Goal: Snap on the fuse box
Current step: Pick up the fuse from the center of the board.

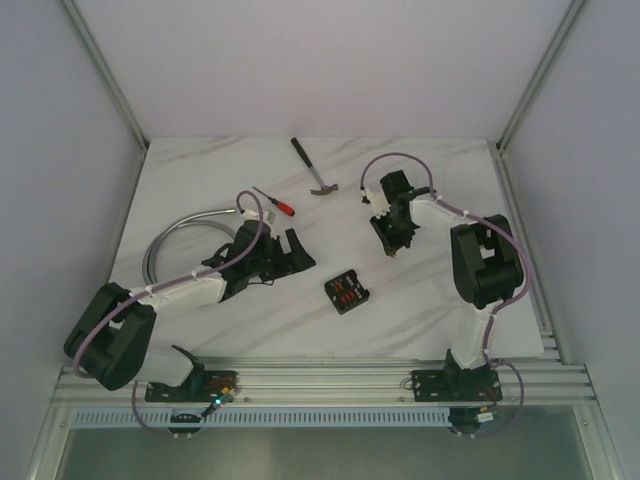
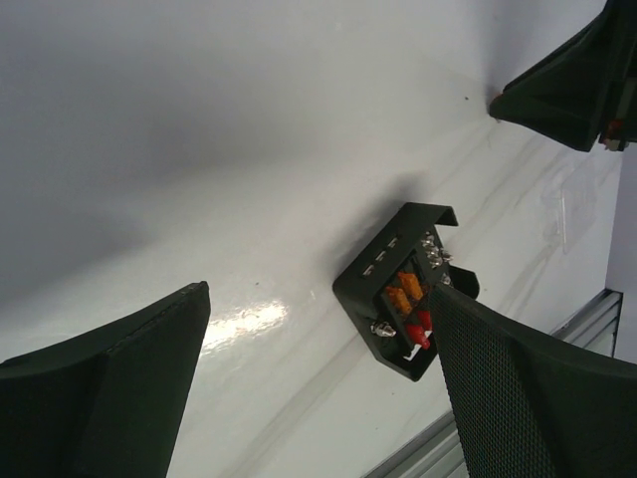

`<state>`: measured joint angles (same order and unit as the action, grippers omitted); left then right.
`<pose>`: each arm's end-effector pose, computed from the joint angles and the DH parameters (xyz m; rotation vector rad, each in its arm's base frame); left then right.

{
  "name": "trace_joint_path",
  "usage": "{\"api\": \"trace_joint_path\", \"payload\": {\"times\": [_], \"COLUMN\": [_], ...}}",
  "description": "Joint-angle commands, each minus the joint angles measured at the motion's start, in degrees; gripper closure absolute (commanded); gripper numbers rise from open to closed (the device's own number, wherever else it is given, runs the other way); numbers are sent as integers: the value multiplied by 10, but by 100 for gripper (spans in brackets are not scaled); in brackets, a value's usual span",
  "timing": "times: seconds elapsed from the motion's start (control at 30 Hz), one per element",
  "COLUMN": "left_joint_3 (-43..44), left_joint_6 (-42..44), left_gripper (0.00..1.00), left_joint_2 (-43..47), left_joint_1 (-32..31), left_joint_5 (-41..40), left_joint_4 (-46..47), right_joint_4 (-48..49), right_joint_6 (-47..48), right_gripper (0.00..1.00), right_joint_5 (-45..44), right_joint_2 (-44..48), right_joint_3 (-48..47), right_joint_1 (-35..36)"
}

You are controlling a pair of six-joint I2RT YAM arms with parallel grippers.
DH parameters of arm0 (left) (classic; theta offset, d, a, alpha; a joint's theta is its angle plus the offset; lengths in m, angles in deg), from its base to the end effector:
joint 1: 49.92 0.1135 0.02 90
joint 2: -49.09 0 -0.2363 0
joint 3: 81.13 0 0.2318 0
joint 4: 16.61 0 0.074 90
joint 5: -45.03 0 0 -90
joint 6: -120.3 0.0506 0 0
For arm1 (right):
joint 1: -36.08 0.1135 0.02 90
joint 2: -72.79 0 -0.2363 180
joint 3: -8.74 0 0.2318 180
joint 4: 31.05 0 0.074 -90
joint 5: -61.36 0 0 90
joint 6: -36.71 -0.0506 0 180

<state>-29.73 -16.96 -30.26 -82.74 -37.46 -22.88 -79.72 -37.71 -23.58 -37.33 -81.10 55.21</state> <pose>0.2349 -0.1594 0.1673 -0.2114 2.3097 -0.9057 0.3419 0.1233 0.1389 -0.8492 2.6409 0.1385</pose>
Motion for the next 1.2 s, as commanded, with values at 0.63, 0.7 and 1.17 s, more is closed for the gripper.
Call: {"api": "trace_joint_path", "payload": {"times": [0.63, 0.7, 1.17], "left_joint_3": [26, 22, 18], "left_joint_6": [38, 33, 31], "left_gripper": [1, 1, 0], "left_joint_2": [-11, -11, -11], "left_joint_1": [-54, -54, -43], "left_joint_5": [-47, -48, -50], "left_joint_4": [110, 108, 83], "right_joint_4": [18, 15, 0], "right_joint_6": [-107, -89, -44], "right_gripper": [53, 52, 52], "right_joint_5": [-49, -50, -55], "right_joint_2": [95, 77, -2], "right_joint_3": [37, 29, -10], "right_joint_1": [8, 9, 28]}}
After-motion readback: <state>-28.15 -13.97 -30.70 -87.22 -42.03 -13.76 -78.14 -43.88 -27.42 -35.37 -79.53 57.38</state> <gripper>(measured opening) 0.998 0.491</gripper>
